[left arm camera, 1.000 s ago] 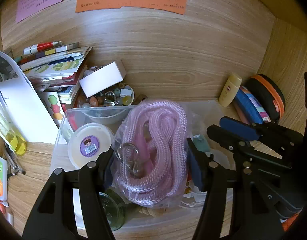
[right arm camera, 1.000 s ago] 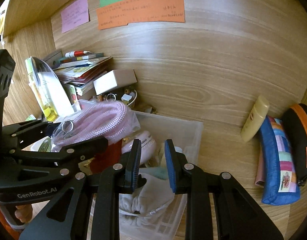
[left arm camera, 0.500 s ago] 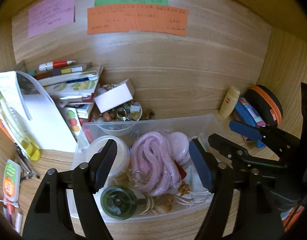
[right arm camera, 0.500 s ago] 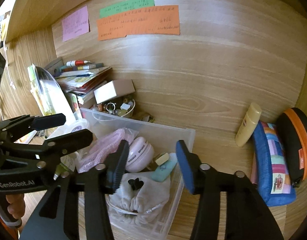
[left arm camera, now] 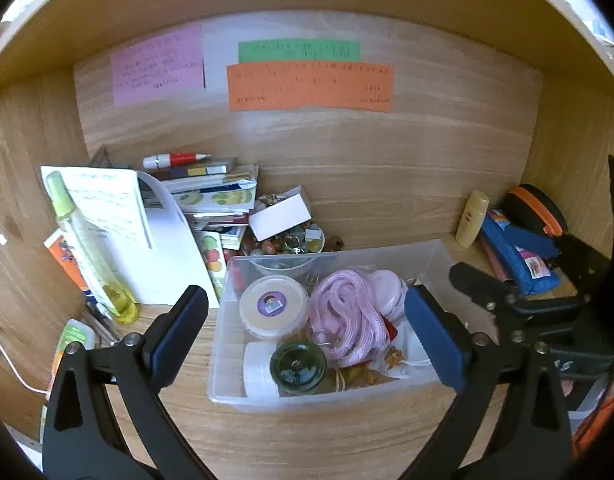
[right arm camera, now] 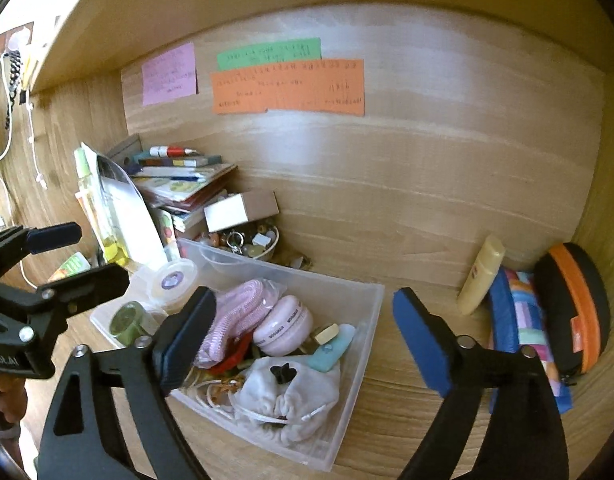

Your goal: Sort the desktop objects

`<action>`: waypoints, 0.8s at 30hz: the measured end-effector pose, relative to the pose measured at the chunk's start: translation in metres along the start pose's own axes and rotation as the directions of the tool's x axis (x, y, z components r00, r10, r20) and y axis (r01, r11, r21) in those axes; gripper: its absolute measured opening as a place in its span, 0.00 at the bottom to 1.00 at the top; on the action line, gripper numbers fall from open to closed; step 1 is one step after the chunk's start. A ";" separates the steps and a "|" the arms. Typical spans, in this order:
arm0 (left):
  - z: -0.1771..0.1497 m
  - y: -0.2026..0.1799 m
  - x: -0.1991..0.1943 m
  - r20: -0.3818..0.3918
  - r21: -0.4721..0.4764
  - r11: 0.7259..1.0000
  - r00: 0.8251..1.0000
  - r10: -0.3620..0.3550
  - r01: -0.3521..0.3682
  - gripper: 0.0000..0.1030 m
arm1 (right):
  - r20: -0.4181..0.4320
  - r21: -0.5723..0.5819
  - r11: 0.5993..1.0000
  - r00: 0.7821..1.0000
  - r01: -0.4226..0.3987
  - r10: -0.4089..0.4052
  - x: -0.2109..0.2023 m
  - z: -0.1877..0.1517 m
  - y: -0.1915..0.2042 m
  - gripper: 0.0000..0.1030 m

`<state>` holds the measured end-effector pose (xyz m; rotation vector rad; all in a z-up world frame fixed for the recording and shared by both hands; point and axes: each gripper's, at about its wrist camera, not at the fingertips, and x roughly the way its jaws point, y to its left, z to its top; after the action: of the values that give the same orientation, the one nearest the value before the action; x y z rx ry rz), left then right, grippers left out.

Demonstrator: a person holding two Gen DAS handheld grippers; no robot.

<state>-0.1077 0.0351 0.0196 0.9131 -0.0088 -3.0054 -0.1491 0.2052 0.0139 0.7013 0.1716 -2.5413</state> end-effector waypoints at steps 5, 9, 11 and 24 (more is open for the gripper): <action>-0.007 0.000 -0.018 0.036 0.000 1.000 0.999 -0.007 0.007 0.97 | 0.045 0.003 1.000 0.999 0.022 -0.022 -0.027 0.000 0.006 0.98; -0.016 -0.003 -0.030 0.060 0.010 1.000 0.998 -0.011 0.010 0.97 | 0.063 0.006 0.999 0.997 0.046 -0.047 -0.048 -0.007 0.011 0.99; -0.021 -0.007 -0.038 0.071 0.034 0.999 0.997 -0.011 0.009 0.97 | 0.069 0.009 0.998 0.996 0.055 -0.056 -0.059 -0.013 0.013 0.99; -0.043 -0.016 -0.069 0.109 0.041 0.997 0.992 -0.067 0.063 0.98 | 0.097 0.008 0.996 0.991 0.092 -0.093 -0.110 -0.042 0.028 0.99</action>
<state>-0.0263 0.0514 0.0223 0.7635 -0.0360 -3.1219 -0.0348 0.2383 0.0341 0.5811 0.1698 -2.6584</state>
